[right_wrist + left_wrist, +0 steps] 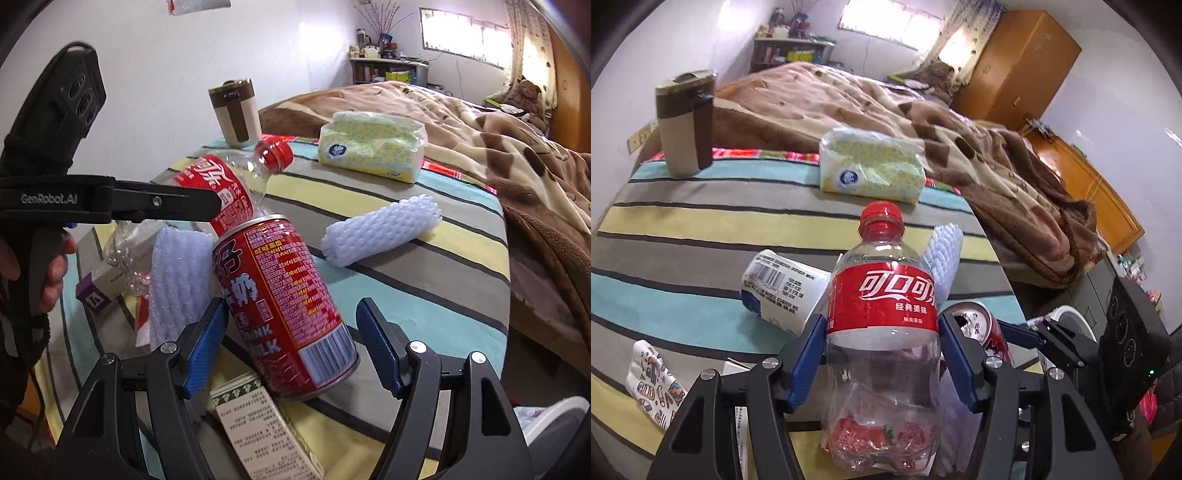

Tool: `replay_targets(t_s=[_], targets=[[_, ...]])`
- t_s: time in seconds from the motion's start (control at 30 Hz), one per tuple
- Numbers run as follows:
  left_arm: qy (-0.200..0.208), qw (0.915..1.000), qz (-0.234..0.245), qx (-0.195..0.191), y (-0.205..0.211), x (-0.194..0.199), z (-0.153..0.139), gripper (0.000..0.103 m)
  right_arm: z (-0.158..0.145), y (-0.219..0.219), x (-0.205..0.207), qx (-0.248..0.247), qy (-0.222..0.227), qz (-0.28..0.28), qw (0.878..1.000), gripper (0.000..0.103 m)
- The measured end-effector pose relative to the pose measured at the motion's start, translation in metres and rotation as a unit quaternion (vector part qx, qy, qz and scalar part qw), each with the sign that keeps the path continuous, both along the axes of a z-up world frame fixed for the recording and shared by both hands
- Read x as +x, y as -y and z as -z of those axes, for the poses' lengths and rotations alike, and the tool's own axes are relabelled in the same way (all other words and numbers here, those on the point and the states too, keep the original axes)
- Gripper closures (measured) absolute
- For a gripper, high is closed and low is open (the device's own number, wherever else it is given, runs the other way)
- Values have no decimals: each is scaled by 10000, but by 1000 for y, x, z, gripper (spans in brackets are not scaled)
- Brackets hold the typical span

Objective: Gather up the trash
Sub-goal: 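Grasp the red-label plastic bottle with the left tool while the right tool grasps the milk can, then carry bottle and milk can over the bin and open both tools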

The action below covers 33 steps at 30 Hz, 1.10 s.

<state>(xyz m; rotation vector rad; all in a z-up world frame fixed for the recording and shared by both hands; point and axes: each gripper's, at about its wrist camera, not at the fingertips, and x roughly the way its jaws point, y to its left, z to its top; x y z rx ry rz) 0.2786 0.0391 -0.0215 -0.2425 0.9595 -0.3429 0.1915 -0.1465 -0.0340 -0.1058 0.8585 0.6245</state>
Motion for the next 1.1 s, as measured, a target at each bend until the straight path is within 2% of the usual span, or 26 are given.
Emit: replay_targets(t_s=[0.17, 0.2, 0.3, 0.5, 0.67, 0.87, 1.1], targets=[[-98, 9999, 39, 19, 1, 4, 3, 41, 3, 2, 2, 44, -123, 44, 9999, 31], [-153, 9999, 67, 12, 2, 6, 5, 41, 3, 2, 2, 20, -122, 66, 9999, 36], [-316, 9994, 105, -40, 5, 10, 12, 41, 3, 1, -1, -65, -48, 160, 9998, 39], [-212, 9998, -56, -19, 4, 8, 11, 41, 1, 1, -4, -227, 112, 271, 9993, 43], [139, 9994, -167, 266, 5, -1, 1, 41, -2, 10, -4, -95, 134, 482, 9987, 46], [470, 9979, -215, 398, 5, -19, -15, 41, -8, 17, -11, 85, 229, 662, 9975, 47], [634, 9972, -205, 334, 8, -40, -26, 41, -19, 25, -26, 336, 375, 827, 9953, 48]])
